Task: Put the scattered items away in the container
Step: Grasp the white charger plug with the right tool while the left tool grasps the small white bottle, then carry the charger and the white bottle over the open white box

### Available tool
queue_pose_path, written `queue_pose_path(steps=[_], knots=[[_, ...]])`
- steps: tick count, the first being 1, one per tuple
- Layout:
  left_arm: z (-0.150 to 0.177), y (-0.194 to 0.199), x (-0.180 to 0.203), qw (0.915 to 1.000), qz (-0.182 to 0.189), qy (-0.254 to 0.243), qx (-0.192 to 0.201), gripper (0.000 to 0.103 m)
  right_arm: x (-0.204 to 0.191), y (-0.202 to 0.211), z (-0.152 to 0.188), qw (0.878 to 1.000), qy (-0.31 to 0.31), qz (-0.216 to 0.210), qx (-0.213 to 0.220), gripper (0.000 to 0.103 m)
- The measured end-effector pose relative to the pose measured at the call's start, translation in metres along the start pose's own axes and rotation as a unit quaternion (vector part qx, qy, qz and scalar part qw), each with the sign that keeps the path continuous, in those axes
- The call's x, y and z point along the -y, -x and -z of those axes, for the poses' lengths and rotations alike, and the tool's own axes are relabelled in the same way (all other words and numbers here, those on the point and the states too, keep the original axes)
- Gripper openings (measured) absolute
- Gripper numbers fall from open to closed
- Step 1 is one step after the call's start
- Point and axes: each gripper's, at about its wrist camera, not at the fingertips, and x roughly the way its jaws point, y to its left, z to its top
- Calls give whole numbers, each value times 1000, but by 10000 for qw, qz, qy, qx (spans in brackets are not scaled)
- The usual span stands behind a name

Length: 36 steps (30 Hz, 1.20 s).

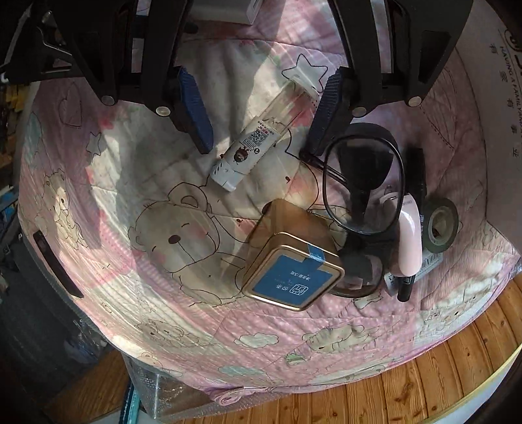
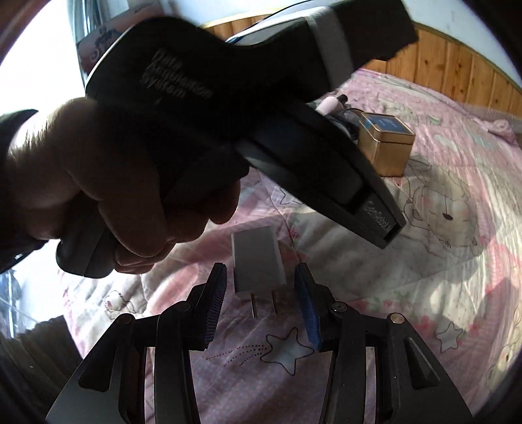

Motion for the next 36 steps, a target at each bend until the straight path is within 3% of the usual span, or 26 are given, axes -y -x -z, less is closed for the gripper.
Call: queue_pose_path(steps=[1, 2, 3, 4, 13, 16, 26, 36], knots=[[-2, 0, -2, 10000, -46, -26, 27, 42, -3, -4, -2, 9998, 149, 129, -41, 46], [-3, 0, -6, 10000, 32, 32, 43, 26, -5, -8, -3, 9994, 251, 220, -73, 45], [-4, 0, -13, 9998, 137, 168, 46, 20, -6, -10, -4, 9992, 307, 258, -84, 37], [-5, 1, -19, 9993, 237, 289, 55, 20, -5, -10, -6, 9990, 346, 272, -95, 31], [-2, -1, -15, 9994, 136, 302, 127, 25, 19, -6, -3, 9997, 80, 195, -127, 31], [-6, 0, -16, 9994, 112, 327, 90, 20, 30, 4, -2, 9998, -101, 147, -63, 31], [-2, 43, -13, 9977, 80, 486, 463, 20, 66, 38, 12, 9957, -910, 176, 32, 31], [22, 93, -5, 9931, 161, 752, 889, 20, 53, 73, 21, 9867, -1626, 21, 73, 31]])
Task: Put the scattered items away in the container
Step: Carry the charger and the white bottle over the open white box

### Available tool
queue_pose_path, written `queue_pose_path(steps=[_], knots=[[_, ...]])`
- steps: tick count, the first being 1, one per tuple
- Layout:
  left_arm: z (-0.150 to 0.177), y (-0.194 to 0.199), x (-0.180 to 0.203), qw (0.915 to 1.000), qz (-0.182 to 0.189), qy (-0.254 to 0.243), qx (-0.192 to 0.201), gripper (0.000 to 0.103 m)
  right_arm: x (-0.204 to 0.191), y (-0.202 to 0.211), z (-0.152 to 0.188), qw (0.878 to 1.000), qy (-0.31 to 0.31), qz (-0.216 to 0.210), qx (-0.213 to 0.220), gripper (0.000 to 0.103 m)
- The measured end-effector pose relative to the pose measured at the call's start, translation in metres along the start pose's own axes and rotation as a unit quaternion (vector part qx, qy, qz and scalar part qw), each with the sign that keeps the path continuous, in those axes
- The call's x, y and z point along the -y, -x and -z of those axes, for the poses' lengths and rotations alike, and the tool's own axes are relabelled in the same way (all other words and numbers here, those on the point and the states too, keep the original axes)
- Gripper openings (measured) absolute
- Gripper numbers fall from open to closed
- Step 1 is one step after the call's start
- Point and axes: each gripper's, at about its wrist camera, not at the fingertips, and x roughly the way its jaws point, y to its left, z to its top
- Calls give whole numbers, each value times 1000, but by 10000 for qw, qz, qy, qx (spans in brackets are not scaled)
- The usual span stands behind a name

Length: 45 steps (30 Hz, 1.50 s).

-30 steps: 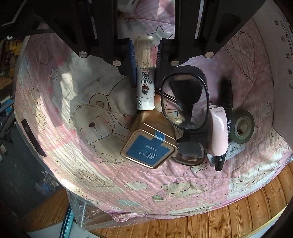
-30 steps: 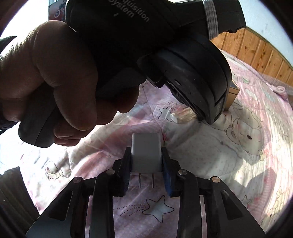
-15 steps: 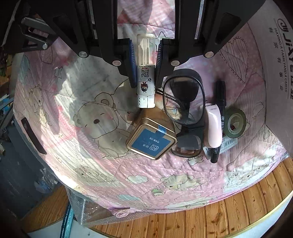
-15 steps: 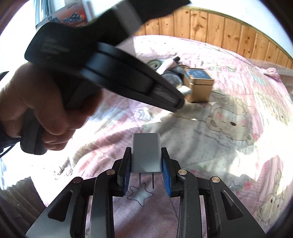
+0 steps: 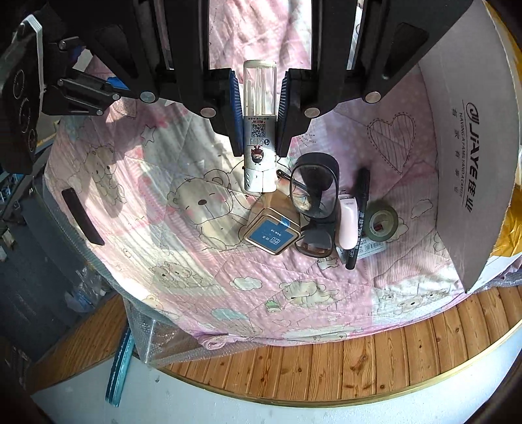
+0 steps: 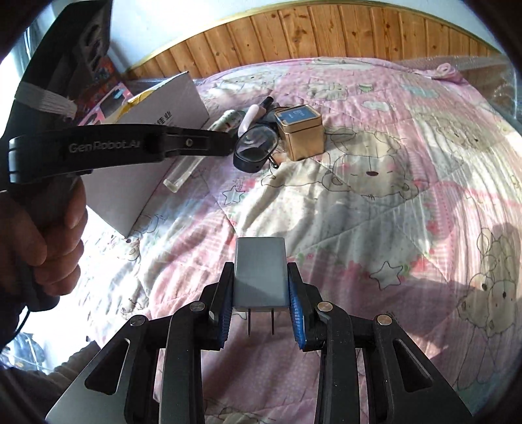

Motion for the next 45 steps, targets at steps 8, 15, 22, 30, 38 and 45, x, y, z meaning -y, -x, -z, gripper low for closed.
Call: queue_pose_path(steps=[8, 15, 22, 30, 38, 45], knots=[[19, 47, -4, 9983, 71, 366, 450, 20, -23, 27, 6, 9997, 69, 162, 144, 31], [25, 77, -4, 9950, 269, 548, 796, 20, -39, 59, 2, 9983, 129, 411, 399, 31], [31, 104, -8, 9910, 442, 671, 1071, 20, -69, 78, -2, 9966, 342, 502, 564, 31], [48, 146, -30, 9842, 459, 925, 1436, 20, -112, 85, -13, 9936, 763, 476, 690, 31], [61, 184, -60, 9744, 418, 1281, 1799, 20, -157, 90, -28, 9881, 1234, 463, 794, 31], [68, 209, -86, 9670, 354, 1482, 2042, 20, -189, 88, -43, 9844, 1492, 355, 863, 31]])
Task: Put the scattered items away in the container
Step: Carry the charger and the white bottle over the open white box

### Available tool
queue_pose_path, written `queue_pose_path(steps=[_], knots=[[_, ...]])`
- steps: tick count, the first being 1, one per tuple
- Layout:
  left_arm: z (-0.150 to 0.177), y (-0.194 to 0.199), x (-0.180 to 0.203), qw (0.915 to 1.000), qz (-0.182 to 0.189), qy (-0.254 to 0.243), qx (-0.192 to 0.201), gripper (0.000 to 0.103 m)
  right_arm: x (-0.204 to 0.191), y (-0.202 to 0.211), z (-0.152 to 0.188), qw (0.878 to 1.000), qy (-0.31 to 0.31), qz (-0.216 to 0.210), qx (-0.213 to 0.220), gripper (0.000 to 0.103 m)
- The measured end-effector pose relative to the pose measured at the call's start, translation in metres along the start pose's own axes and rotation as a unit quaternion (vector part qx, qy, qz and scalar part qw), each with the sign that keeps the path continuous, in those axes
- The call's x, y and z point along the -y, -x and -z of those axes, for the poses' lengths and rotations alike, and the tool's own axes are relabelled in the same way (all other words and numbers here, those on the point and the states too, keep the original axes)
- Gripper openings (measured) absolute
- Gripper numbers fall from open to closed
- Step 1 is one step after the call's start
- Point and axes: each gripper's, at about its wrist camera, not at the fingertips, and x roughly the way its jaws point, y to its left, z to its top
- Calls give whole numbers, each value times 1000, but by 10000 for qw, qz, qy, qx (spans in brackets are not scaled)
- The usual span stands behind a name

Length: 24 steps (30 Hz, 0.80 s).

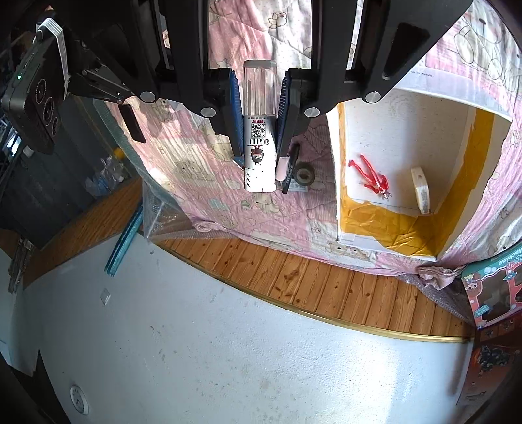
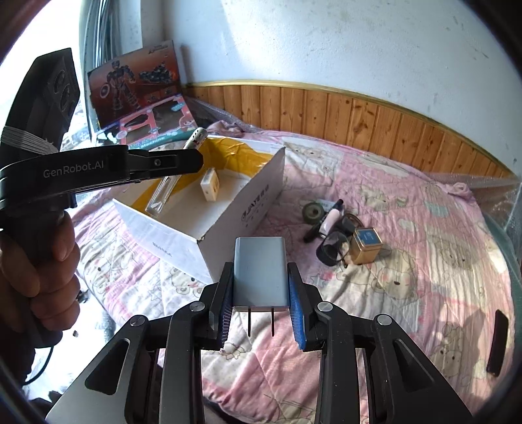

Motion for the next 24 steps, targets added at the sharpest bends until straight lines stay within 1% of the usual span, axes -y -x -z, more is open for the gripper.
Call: queue_pose_path(steps=[8, 16, 20, 24], knots=[[-9, 19, -31, 9996, -157, 191, 134, 20, -23, -9, -23, 9994, 297, -159, 12, 31], [-12, 29, -56, 9974, -615, 326, 178, 20, -38, -22, -46, 9977, 539, -405, -46, 31], [-12, 33, -69, 9961, -707, 506, 166, 20, -44, -29, -58, 9964, 668, -516, -48, 31], [-20, 37, -78, 9947, -842, 569, 130, 20, -50, -38, -72, 9953, 699, -672, -48, 31]])
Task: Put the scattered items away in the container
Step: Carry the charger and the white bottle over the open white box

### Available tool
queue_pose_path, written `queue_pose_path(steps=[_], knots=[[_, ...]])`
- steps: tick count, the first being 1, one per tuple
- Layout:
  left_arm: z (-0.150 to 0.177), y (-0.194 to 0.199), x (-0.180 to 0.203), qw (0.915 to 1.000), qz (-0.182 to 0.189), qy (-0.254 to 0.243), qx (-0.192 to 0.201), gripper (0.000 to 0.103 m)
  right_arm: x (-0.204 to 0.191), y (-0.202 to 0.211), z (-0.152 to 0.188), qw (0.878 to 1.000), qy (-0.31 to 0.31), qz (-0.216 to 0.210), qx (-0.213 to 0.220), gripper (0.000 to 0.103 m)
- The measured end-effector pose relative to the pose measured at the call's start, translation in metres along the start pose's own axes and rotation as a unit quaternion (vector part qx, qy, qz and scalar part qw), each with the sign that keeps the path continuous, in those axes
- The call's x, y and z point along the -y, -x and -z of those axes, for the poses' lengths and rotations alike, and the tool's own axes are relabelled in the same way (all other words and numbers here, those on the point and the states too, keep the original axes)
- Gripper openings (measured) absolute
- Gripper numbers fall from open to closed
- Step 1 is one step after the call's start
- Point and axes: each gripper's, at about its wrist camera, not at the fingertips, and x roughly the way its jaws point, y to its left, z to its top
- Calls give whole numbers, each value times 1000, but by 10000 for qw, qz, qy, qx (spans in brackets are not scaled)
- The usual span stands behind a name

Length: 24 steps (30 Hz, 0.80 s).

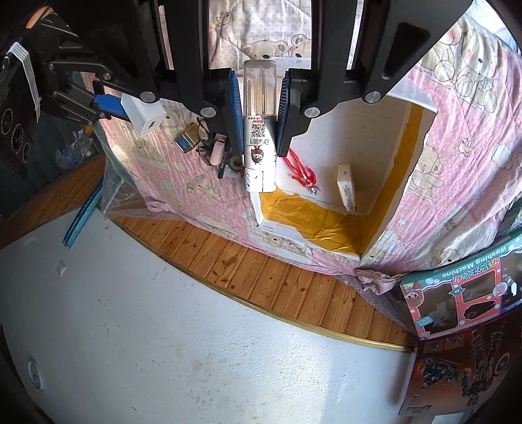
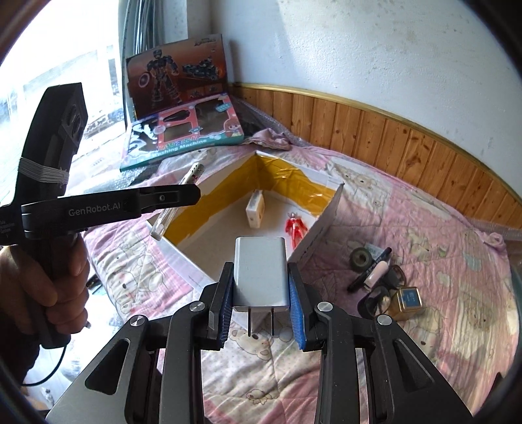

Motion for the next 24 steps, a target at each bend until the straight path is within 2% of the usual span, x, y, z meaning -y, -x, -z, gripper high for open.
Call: queue_pose_path(steps=[5, 14, 19, 24], knots=[[-15, -1, -9, 9995, -292, -102, -62, 20, 0, -20, -16, 9995, -5, -307, -81, 31], [-32, -27, -21, 9953, -741, -73, -615, 20, 3, -56, -40, 9970, 446, -540, -317, 31], [-41, -46, -21, 9926, -728, 184, -953, 20, 16, -76, -61, 9959, 467, -690, -343, 31], [-57, -55, -14, 9905, -943, 161, -986, 20, 32, -89, -87, 9952, 447, -796, -339, 32]])
